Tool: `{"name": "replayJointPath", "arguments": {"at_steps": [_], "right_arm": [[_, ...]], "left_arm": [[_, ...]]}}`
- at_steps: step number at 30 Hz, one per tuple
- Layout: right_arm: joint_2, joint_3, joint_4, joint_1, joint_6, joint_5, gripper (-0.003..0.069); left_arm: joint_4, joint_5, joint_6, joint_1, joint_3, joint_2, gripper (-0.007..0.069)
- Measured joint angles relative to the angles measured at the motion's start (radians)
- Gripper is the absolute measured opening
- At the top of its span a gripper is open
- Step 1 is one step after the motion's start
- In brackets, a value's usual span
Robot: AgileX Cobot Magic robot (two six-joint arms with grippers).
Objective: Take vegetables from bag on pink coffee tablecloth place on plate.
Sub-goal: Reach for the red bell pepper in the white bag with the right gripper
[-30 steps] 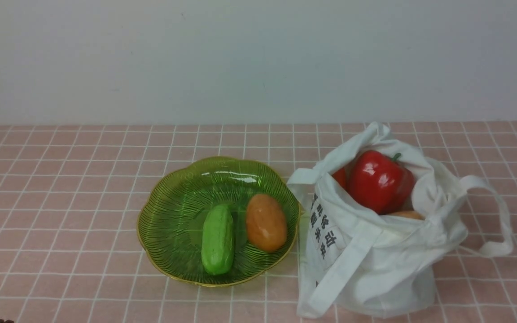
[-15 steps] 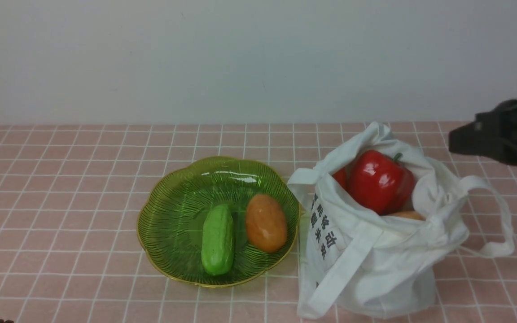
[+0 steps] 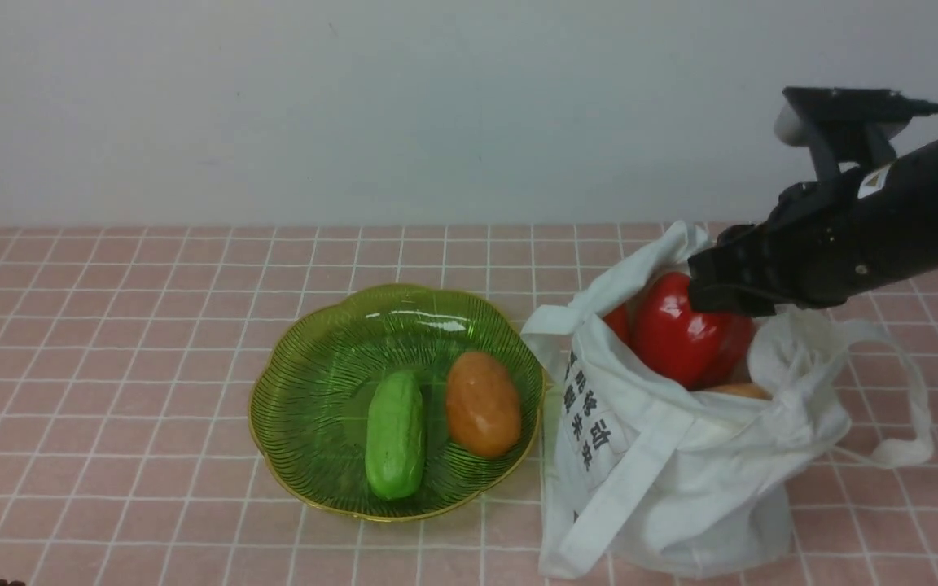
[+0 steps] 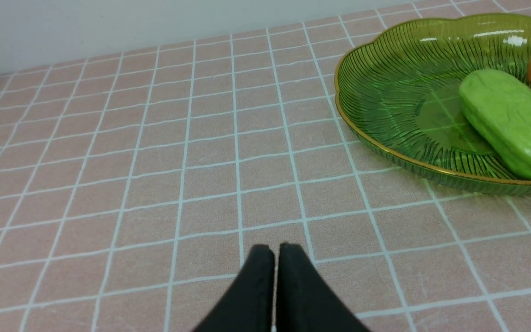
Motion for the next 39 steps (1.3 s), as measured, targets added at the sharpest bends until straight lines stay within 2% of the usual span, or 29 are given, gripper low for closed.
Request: {"name": "replayJointPath", "arguments": {"at_steps": [1,4,8,12,16,18,19,20,21,22,24,25,26,27,31,39], "right_arm": [[0.017,-0.004,-0.018,0.001,0.009,-0.008,0.0432],[0.048,-0.005,-0.03,0.001,0.02,-0.037,0.0519],[0.095,-0.005,-0.015,0.001,0.024,-0.074,0.0598],[0.124,-0.008,-0.006,0.001,0.024,-0.095,0.0602],[0.144,-0.015,0.005,0.001,0.024,-0.108,0.0568],[0.145,-0.015,0.014,0.001,0.016,-0.11,0.0457],[0.145,-0.015,0.013,0.001,0.016,-0.11,0.0445],[0.143,-0.015,0.015,0.001,0.012,-0.11,0.0391],[0.139,-0.016,0.024,0.002,0.007,-0.11,0.0303],[0.137,-0.016,0.024,0.002,0.003,-0.109,0.0286],[0.119,-0.016,0.026,0.002,-0.022,-0.093,0.0197],[0.105,-0.016,0.026,0.002,-0.031,-0.085,0.0122],[0.102,-0.016,0.026,0.002,-0.032,-0.084,0.0111],[0.078,-0.015,0.023,0.002,-0.034,-0.069,0.0041],[0.008,-0.014,0.015,0.002,-0.036,-0.027,-0.0007],[-0.074,-0.014,0.004,0.002,-0.045,-0.001,-0.0014]], "left_arm": [[0.0,0.0,0.0,0.0,0.0,0.0,-0.0005],[0.0,0.0,0.0,0.0,0.0,0.0,-0.0005],[0.0,0.0,0.0,0.0,0.0,0.0,-0.0005],[0.0,0.0,0.0,0.0,0.0,0.0,-0.0005],[0.0,0.0,0.0,0.0,0.0,0.0,-0.0005],[0.0,0.0,0.0,0.0,0.0,0.0,-0.0005],[0.0,0.0,0.0,0.0,0.0,0.0,-0.0005],[0.0,0.0,0.0,0.0,0.0,0.0,-0.0005],[0.0,0.0,0.0,0.0,0.0,0.0,-0.0005],[0.0,0.0,0.0,0.0,0.0,0.0,-0.0005],[0.0,0.0,0.0,0.0,0.0,0.0,-0.0005],[0.0,0.0,0.0,0.0,0.0,0.0,-0.0005],[0.0,0.0,0.0,0.0,0.0,0.0,-0.0005],[0.0,0.0,0.0,0.0,0.0,0.0,-0.0005],[0.0,0.0,0.0,0.0,0.0,0.0,-0.0005],[0.0,0.0,0.0,0.0,0.0,0.0,-0.0005]]}}
